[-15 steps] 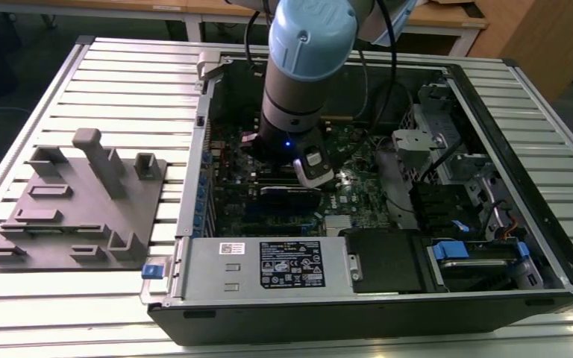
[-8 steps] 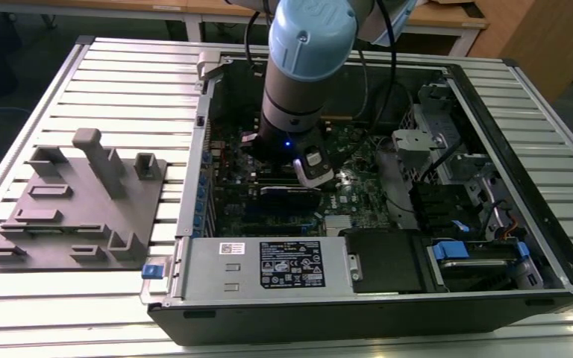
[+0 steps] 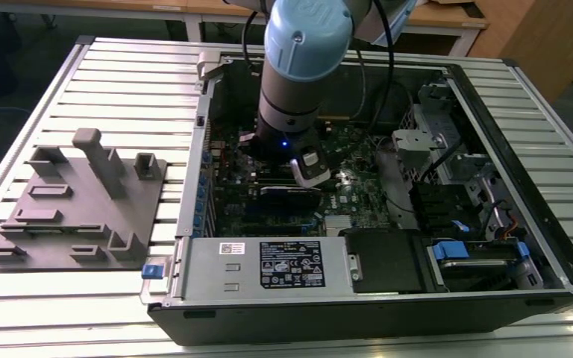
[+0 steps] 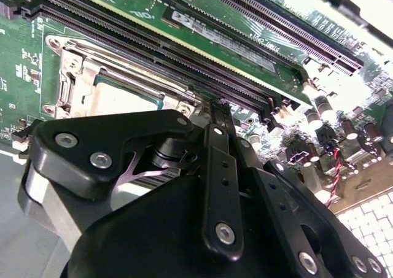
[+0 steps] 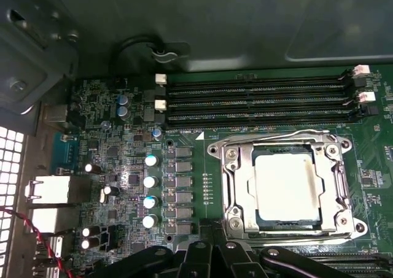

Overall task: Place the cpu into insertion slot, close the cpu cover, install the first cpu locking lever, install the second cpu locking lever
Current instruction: 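Install the second cpu locking lever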

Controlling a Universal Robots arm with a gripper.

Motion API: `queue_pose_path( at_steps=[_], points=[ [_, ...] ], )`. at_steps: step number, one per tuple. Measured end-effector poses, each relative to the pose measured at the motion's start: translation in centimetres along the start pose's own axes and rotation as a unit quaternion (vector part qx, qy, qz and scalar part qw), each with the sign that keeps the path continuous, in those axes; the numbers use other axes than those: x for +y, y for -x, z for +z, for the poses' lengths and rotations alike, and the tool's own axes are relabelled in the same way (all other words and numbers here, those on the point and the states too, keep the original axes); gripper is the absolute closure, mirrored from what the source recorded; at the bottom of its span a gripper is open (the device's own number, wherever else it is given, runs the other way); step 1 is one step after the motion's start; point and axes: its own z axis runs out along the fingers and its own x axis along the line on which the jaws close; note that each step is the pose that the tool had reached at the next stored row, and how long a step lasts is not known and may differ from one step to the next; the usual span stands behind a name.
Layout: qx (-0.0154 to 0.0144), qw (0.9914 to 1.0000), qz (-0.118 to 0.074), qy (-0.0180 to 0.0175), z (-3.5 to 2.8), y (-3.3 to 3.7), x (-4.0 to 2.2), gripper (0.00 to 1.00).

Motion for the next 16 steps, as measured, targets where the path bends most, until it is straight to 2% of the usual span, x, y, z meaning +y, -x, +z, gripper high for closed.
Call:
queue_pose_path(
  at_steps=[10,14,16],
  points=[
    [0.0002,1.0,0.0,0.0007,0.23,-0.01,0.07,0.9],
    [0.0005,0.99999,0.0,0.0041,0.41,0.0,0.02,0.9],
    [0.0009,0.99996,0.0,0.009,0.52,0.0,-0.01,0.9]
  ],
)
